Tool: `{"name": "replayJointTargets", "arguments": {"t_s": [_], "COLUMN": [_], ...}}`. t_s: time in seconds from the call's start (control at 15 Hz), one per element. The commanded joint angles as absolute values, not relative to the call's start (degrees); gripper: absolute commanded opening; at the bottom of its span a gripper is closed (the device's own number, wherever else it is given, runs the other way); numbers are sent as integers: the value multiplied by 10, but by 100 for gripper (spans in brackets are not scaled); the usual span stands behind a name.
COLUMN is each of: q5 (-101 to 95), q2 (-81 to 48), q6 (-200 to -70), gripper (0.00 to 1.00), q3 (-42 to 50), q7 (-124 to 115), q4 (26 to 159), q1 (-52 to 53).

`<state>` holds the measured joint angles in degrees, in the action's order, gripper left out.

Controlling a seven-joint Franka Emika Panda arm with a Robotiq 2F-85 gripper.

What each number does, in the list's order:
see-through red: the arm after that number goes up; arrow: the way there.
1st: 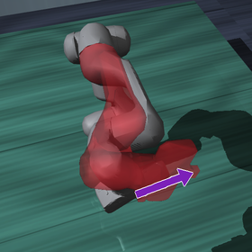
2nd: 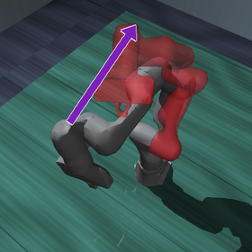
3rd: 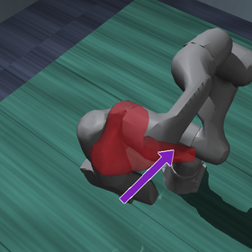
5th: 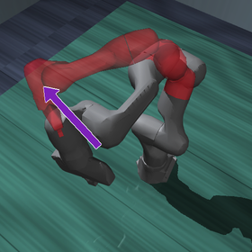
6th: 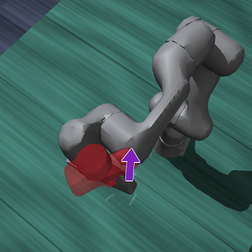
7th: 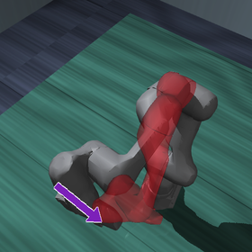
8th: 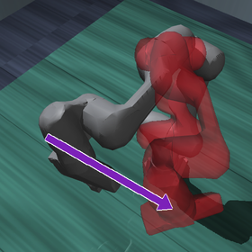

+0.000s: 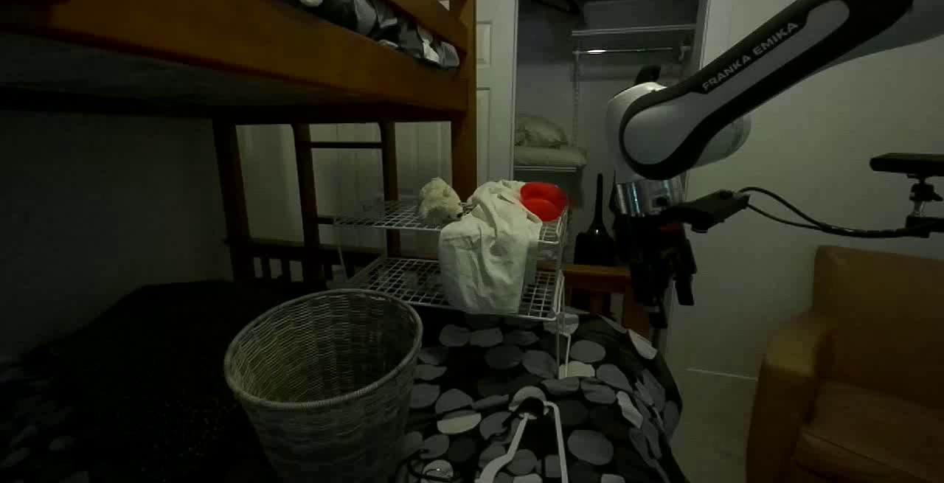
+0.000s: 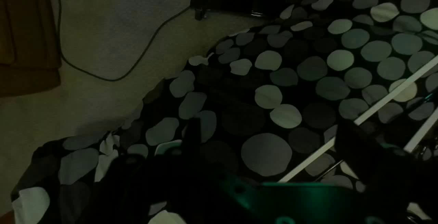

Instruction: Pick up the gray basket and move it a little to the left

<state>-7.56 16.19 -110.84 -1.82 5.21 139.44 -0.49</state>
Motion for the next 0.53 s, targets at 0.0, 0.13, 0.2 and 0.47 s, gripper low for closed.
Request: {"name": "replayJointTargets", "arguments": {"t_s": [0.0,0.13,0.2,0.47], "q5": [-77,-77,-77,-45], "q2": [161,161,160,140], "q6": [-1107,-1107,-1107,-1142], "gripper": [100,100,100,100], "q3": [-13,-13,-13,-22], "q7": [51,51,51,3], "q4": [1394,1394,1394,1373], "q1": [1,1,1,8]}}
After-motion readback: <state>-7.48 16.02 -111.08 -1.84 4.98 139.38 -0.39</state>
